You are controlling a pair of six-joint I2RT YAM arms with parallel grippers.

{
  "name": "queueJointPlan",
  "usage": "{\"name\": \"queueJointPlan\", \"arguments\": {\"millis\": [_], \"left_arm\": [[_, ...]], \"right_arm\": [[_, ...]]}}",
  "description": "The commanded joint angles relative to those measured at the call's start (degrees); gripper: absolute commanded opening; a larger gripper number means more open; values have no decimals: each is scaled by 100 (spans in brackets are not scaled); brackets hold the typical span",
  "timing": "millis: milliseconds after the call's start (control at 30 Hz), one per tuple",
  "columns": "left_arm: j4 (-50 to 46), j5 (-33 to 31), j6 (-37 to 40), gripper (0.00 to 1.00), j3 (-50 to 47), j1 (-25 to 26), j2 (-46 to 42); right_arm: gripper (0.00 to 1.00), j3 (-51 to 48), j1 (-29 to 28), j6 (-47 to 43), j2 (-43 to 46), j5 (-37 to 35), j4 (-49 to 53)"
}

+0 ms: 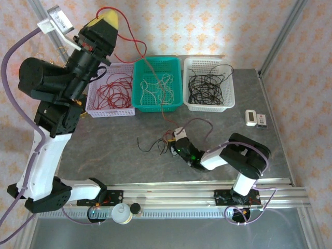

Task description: Untangle the cables

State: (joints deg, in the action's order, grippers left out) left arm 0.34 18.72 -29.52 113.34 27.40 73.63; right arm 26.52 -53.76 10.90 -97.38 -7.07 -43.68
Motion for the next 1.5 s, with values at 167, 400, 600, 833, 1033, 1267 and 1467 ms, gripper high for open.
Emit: {"name": "queueJointPlan", "arguments": {"millis": [167, 400, 600, 833, 1033, 1267, 1467], "left_arm": [[-134, -302, 290, 0, 1124, 47, 369], [-5, -456, 425, 0, 1164, 50, 394], [158, -365, 352, 0, 1164, 51, 490], [166, -227, 180, 0, 1054, 51, 546], [192, -224, 44, 0, 722, 46, 405], [221, -235, -117, 0, 225, 47, 147], [137, -299, -151, 0, -6, 47, -12]], "right_arm": [[54, -624, 259, -56, 1218, 704, -518], [57, -1220, 369, -219, 2891, 374, 381], [57, -1412, 595, -767, 4513, 1707, 974], [64, 10, 594, -1568, 3868, 2882, 1319], [66, 1610, 967, -1481, 2997, 3882, 1388], [65, 2782, 1254, -1675, 2216, 4889, 1597], [55, 3288, 1390, -1395, 1458, 5150, 1302]]}}
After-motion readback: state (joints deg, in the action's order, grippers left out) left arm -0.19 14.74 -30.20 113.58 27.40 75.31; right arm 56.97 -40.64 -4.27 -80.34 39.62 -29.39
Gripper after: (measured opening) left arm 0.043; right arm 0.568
